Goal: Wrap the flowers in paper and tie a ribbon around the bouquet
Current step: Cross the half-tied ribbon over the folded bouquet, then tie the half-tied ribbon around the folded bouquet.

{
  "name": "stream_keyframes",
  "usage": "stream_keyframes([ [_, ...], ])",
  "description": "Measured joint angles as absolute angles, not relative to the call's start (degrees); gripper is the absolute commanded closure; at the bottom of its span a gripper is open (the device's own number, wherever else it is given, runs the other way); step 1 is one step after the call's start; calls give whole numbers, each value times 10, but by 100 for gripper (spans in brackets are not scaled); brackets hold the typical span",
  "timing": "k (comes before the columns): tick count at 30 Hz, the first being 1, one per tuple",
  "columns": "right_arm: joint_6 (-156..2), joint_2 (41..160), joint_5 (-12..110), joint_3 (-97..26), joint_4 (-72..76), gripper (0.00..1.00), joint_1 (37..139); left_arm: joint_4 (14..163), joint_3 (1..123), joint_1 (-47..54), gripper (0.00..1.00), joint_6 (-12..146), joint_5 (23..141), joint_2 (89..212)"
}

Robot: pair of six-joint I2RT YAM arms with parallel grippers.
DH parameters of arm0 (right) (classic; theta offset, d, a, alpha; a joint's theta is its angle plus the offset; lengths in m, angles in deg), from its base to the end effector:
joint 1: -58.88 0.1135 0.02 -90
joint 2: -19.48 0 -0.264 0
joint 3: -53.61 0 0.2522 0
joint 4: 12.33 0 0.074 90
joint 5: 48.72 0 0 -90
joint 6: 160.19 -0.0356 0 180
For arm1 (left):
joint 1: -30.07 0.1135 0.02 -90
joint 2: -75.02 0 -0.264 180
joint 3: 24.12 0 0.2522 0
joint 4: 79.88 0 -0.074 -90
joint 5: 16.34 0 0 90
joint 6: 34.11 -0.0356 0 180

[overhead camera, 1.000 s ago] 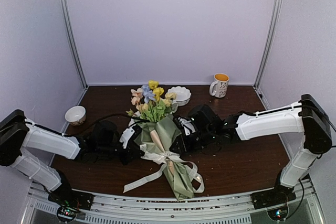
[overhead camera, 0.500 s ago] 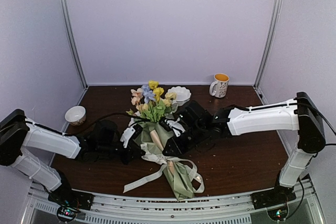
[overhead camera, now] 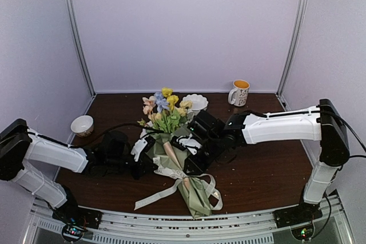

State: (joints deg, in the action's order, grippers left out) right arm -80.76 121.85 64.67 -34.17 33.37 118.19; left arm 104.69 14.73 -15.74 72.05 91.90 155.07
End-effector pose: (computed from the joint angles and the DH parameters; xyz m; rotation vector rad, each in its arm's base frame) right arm 0.1785 0.3284 0.2152 -1.2993 2.4946 0.9032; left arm 0.1667 -0.1875 0.1431 0.7790 2.2075 -0.9249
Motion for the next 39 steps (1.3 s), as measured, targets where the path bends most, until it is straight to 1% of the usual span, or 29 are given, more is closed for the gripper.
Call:
stream_keyframes([
  [8, -790, 1220, 661, -342, 336, 68, 1206, 1046, 148, -157, 100, 720, 919, 1551],
  [11, -789, 1222, 663, -343, 332, 68, 1213, 1042, 150, -157, 100, 720, 919, 1551],
  [14, -785, 1236, 662, -356, 332, 71, 1217, 1042, 151, -157, 100, 720, 919, 1551],
  [21, -779, 1262, 642, -382, 335, 70, 1224, 1042, 153, -157, 100, 720, 919, 1551],
  [23, -777, 1264, 635, -387, 337, 74, 1227, 1042, 153, -157, 100, 720, 919, 1551],
  [26, -772, 1271, 627, -397, 341, 87, 1230, 1042, 153, -157, 100, 720, 919, 1551],
  [31, -772, 1274, 605, -397, 348, 98, 1232, 1041, 153, -157, 100, 720, 919, 1551],
  [33, -775, 1273, 596, -397, 348, 100, 1232, 1040, 153, -157, 100, 720, 919, 1551],
  [39, -791, 1248, 577, -396, 341, 100, 1230, 1036, 153, -157, 100, 720, 917, 1551],
])
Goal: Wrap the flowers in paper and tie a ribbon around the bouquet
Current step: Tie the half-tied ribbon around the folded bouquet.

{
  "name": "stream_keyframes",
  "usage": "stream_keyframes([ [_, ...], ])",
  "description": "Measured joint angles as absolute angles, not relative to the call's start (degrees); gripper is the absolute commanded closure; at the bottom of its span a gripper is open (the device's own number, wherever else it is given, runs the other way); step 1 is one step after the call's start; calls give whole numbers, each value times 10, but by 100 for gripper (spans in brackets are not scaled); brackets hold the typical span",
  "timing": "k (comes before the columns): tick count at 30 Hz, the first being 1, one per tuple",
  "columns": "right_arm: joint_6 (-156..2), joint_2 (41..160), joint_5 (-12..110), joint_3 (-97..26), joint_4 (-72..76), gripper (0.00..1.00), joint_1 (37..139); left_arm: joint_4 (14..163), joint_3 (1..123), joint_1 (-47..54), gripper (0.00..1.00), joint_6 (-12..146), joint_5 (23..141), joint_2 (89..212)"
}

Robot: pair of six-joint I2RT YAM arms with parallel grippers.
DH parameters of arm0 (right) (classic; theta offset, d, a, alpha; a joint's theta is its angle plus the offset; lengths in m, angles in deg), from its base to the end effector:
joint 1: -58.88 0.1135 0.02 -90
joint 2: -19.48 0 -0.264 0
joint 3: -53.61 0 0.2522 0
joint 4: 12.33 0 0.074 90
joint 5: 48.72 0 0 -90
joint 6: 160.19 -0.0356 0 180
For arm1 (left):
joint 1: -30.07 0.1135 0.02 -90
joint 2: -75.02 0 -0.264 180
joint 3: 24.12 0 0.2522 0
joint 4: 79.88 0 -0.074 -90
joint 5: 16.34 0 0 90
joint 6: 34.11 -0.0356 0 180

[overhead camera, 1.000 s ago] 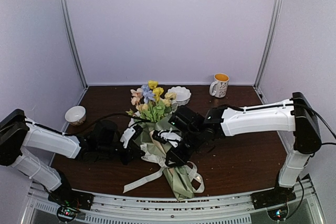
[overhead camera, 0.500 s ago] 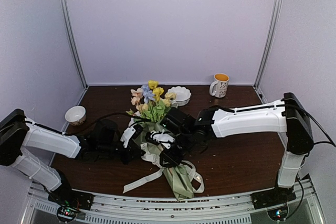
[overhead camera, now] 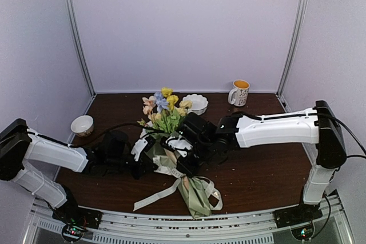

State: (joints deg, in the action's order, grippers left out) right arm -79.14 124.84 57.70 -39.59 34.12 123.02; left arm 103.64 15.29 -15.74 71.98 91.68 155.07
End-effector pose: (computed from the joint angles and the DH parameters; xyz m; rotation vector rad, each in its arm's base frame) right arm 0.1623 0.3579 0.2226 -1.3794 2.3972 0.7827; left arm 0.1676 -0.1882 0.1442 0.7790 2.2160 -0.9173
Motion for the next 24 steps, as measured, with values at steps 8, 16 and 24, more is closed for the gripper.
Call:
stream_keyframes([
  [8, -845, 1207, 588, -352, 282, 100, 1193, 1026, 153, -157, 100, 720, 893, 1551],
  [16, -932, 1199, 601, -268, 204, 100, 1139, 1026, 156, -157, 100, 720, 887, 1551],
  [24, -995, 1163, 602, -218, 131, 100, 1122, 1025, 157, -157, 100, 720, 882, 1551],
])
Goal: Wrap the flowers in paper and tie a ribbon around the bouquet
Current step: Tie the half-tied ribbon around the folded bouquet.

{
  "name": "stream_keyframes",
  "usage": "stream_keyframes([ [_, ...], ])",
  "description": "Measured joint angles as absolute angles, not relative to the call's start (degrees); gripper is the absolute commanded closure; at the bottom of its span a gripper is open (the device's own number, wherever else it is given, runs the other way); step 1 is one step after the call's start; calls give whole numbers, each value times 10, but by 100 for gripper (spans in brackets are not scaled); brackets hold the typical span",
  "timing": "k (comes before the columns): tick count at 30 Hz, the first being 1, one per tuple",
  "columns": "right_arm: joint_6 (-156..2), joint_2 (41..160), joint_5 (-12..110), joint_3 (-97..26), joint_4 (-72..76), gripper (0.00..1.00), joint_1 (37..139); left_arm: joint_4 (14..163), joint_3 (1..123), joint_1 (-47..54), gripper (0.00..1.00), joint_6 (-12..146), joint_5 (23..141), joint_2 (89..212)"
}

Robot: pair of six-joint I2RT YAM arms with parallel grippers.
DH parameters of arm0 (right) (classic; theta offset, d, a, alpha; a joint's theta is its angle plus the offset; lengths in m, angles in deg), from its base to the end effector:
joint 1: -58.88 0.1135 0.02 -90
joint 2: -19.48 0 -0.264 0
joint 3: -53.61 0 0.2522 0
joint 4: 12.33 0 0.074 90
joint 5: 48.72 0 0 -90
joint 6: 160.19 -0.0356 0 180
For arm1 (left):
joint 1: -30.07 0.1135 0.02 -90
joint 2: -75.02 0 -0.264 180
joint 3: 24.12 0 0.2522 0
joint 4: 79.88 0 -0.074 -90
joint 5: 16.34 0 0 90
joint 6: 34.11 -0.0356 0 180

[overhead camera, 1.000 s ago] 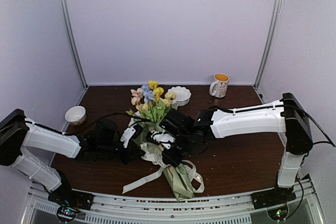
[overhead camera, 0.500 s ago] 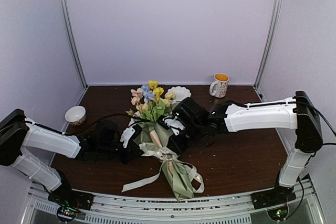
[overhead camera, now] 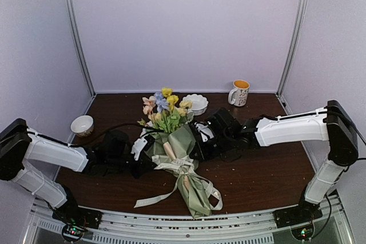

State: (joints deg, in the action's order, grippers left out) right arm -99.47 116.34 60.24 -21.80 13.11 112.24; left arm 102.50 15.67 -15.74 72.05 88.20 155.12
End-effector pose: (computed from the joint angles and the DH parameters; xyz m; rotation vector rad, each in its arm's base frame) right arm 0.2055 0.2956 0.2048 -0.7115 2.5119 1.0061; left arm 0.1696 -0.1873 0.1437 0.7425 2.2331 -0.8475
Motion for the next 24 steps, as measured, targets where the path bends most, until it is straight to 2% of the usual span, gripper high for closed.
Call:
stream_keyframes([
  [19, -1054, 1107, 581, -117, 78, 100, 1092, 1017, 156, -157, 100, 720, 877, 1541],
  [20, -1055, 1107, 581, -115, 78, 96, 1091, 1017, 156, -157, 100, 720, 877, 1540],
  [22, -1055, 1107, 583, -111, 79, 75, 1091, 1017, 156, -157, 100, 720, 877, 1540],
  [24, -1055, 1106, 592, -107, 76, 62, 1088, 1016, 156, -157, 100, 720, 877, 1540],
])
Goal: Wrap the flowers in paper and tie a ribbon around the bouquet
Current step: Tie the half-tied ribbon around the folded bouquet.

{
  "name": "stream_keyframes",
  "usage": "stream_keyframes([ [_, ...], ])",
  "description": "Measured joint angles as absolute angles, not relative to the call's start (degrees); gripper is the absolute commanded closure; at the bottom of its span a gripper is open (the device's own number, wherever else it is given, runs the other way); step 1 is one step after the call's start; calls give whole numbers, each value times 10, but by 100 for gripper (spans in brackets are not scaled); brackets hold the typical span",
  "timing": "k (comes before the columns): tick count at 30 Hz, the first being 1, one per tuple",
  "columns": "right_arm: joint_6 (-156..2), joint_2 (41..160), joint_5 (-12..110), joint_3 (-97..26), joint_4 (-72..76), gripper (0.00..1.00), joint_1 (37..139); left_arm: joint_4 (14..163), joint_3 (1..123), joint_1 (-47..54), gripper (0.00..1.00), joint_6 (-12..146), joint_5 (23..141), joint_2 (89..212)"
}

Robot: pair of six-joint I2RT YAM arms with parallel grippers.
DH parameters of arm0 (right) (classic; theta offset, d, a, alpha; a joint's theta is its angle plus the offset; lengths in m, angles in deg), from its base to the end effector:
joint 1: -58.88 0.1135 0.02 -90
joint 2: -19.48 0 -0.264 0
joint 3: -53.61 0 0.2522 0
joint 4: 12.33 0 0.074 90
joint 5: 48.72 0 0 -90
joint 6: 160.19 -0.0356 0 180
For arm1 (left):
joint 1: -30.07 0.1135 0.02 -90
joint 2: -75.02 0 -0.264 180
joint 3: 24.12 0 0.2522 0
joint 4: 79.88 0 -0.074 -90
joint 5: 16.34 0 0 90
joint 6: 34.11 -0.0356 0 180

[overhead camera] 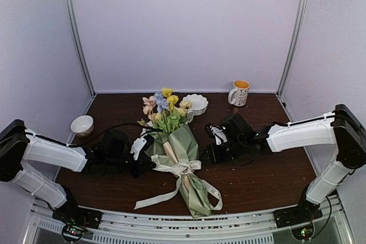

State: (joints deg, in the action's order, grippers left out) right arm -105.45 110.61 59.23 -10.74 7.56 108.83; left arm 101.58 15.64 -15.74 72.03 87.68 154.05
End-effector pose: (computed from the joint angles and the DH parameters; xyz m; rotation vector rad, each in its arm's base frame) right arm 0.2003 0.2554 0.1854 -0.4957 2.5656 1.0044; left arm 0.1686 -0.1858 0.1465 0.7370 2.2309 -0.8384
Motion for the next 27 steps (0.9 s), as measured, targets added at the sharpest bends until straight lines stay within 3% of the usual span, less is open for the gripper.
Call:
stream_keyframes([
  [7, -1071, 1104, 661, -80, 12, 51, 1080, 1013, 156, -157, 100, 720, 876, 1540],
  [16, -1095, 1129, 716, -78, -60, 50, 1088, 1013, 156, -157, 100, 720, 876, 1540],
  [23, -1089, 1133, 703, -78, -34, 50, 1093, 1013, 157, -157, 100, 720, 876, 1540],
  [25, -1085, 1133, 697, -78, -19, 56, 1093, 1010, 157, -157, 100, 720, 877, 1540],
  [27, -1080, 1134, 697, -78, -10, 75, 1093, 1003, 161, -157, 100, 720, 877, 1540],
])
